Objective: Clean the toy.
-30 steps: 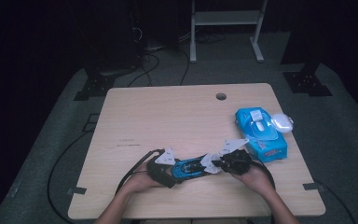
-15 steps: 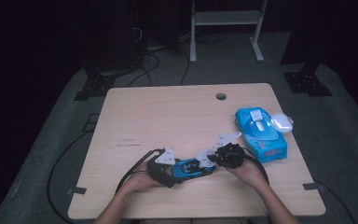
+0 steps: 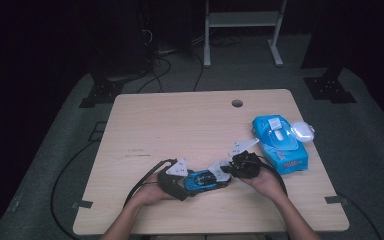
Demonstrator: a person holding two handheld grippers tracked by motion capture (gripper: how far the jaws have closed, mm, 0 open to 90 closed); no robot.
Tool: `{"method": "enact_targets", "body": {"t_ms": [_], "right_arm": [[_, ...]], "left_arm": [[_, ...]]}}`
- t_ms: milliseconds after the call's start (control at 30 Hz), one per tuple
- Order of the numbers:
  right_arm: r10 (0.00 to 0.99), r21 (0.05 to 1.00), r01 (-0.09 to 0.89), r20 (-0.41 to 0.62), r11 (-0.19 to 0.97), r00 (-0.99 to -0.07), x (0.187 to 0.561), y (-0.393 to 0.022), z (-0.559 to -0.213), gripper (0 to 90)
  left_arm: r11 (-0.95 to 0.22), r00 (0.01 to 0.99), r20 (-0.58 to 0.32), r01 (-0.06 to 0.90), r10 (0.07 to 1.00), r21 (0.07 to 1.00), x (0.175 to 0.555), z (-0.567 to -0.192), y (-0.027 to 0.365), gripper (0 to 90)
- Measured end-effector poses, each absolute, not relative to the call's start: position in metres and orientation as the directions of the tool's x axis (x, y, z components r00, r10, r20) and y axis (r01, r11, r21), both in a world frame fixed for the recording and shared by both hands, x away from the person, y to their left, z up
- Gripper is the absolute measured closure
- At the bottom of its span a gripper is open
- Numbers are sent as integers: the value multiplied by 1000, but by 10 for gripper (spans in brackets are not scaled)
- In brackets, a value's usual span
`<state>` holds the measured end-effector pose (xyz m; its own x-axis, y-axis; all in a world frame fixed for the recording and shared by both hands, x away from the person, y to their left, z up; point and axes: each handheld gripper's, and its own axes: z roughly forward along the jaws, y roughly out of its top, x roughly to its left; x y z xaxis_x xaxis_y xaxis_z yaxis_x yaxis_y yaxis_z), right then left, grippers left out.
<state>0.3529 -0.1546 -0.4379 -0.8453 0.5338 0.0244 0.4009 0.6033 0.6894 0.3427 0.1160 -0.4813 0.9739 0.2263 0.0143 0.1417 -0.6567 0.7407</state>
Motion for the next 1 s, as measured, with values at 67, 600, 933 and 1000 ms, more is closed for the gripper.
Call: {"method": "enact_targets", "body": {"t_ms": [67, 600, 933, 1000], "right_arm": [[531, 694, 414, 54, 589, -846, 357, -146, -441, 709], [523, 746, 374, 41, 551, -852, 351, -156, -432, 822], [479, 734, 393, 105, 554, -871, 346, -162, -427, 819], [482, 690, 394, 75, 607, -873, 344, -160, -433, 816]], "left_arm": [[-659, 974, 13, 143, 226, 738, 343, -481, 116, 256], [-656, 973, 9, 148, 229, 740, 343, -481, 115, 255], [-660, 973, 3, 154, 231, 735, 345, -481, 115, 248], [-659, 972, 1, 158, 235, 736, 345, -481, 115, 242]]}}
